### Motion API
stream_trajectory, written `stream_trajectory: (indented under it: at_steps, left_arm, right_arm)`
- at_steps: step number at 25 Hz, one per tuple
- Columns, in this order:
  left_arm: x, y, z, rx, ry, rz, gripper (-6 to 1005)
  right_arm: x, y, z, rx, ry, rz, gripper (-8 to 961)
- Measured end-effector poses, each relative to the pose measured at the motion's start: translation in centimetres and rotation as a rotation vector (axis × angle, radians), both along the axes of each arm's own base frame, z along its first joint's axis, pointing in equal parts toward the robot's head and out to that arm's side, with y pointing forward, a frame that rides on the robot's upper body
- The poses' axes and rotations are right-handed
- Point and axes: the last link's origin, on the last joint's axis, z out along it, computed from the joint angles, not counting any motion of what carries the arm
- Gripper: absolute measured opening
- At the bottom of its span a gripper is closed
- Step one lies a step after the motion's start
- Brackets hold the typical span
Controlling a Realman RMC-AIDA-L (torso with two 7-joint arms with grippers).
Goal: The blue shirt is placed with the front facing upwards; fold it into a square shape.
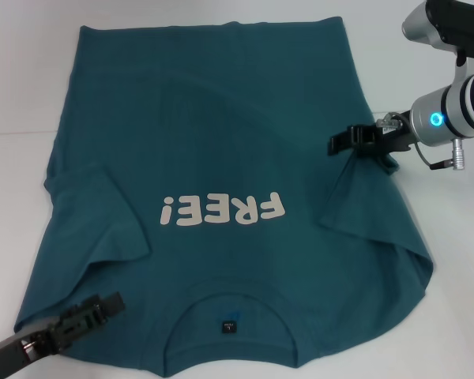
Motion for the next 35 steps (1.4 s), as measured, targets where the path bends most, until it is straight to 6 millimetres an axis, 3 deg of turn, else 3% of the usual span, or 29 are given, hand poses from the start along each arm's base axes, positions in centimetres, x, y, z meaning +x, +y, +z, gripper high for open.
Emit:
stream_trajectory:
  at_steps: [2,9,13,22,28,35]
  left_arm:
    - [0.0,0.0,0.0,0.003,-0.001,0.002,766]
    - [0.0,0.1,0.1,0.004,-0.002,0.001,765]
    - [0.0,0.1,0.1,0.004,-0.002,0.000,765]
    - [0.0,0.0,0.1,0.004,-0.002,0.002,766]
    - [-0.1,-0.1,0.1,0.005,-0.003,0.006,766]
    - [-0.1,-0.1,0.1,0.005,-0.003,0.007,766]
  right_arm:
    - [0.0,0.1,0.0,0.014,0.009,-0.001,646]
    - [0.0,0.0,0.1,-0.017,-0.049,0.029,780]
    - [-0.7,-0.1,0.2,-0.099,-0.164,0.142,856]
    - [-3.9,-0.9,-1.6,-0.263,-0.372,0.404,841]
    - [-3.9,-1.4,-2.6,-0.299,-0.511,0.423,841]
    - [-2.9,-1.3,-1.0,-0.215,-0.425,0.340,840]
